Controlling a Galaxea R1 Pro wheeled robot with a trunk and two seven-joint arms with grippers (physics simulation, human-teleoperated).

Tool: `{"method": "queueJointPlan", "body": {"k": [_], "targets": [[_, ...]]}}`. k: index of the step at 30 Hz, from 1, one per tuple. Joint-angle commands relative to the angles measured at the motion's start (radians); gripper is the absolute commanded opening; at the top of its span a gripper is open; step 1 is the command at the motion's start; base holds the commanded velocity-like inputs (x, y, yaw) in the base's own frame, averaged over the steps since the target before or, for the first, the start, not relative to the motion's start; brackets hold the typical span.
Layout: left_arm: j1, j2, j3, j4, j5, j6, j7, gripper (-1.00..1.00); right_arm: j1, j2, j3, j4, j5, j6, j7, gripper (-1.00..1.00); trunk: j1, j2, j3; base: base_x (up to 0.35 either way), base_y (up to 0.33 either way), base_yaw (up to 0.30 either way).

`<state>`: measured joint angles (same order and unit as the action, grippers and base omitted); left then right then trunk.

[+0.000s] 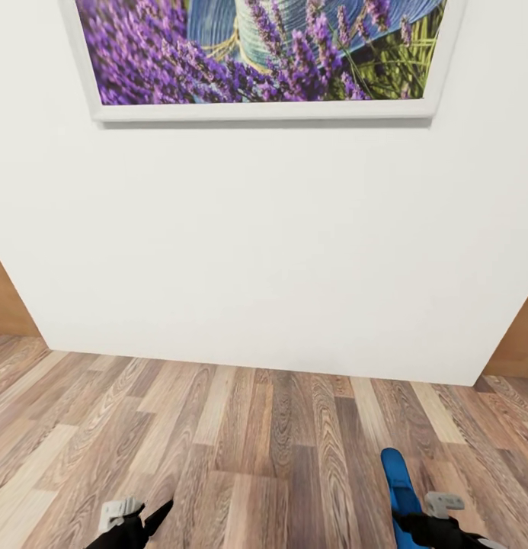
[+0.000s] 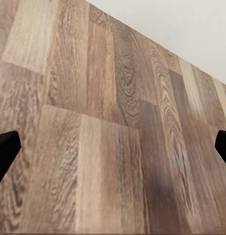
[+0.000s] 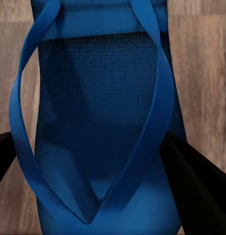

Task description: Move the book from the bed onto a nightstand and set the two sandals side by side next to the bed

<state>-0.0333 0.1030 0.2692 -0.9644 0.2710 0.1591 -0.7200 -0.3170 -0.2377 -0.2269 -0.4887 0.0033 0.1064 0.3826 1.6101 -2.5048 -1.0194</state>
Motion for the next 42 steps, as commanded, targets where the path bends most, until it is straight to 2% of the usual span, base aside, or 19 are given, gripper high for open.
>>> {"method": "queueJointPlan", "body": {"k": [1, 3, 6, 22, 42], "targets": [[0.000, 0.000, 0.001, 0.023, -0.003, -0.023, 0.013, 1.00, 0.000, 0.001, -0.007, 0.008, 0.000, 0.003, 0.006, -1.00, -0.001, 0.000, 0.003, 0.000, 0.000, 0.000], [0.000, -0.001, 0.001, 0.054, -0.020, -0.078, 0.052, 1.00, 0.000, 0.001, -0.006, 0.019, -0.002, -0.002, 0.006, -1.00, -0.002, 0.000, 0.011, 0.000, 0.000, 0.000], [0.000, -0.011, 0.000, 0.065, -0.027, -0.100, 0.073, 1.00, -0.001, 0.001, -0.006, 0.023, -0.005, -0.004, 0.005, -1.00, -0.003, 0.001, 0.022, 0.000, 0.000, 0.000], [0.000, -0.022, 0.001, 0.067, -0.029, -0.108, 0.074, 1.00, -0.001, 0.001, -0.006, 0.024, -0.006, -0.007, 0.006, -1.00, -0.010, 0.005, 0.084, 0.000, 0.000, 0.000], [0.000, -0.023, -0.001, 0.069, -0.029, -0.108, 0.077, 1.00, -0.001, 0.001, -0.006, 0.025, -0.006, -0.007, 0.004, -1.00, -0.087, 0.145, 0.147, 0.000, 0.000, 0.000]]}}
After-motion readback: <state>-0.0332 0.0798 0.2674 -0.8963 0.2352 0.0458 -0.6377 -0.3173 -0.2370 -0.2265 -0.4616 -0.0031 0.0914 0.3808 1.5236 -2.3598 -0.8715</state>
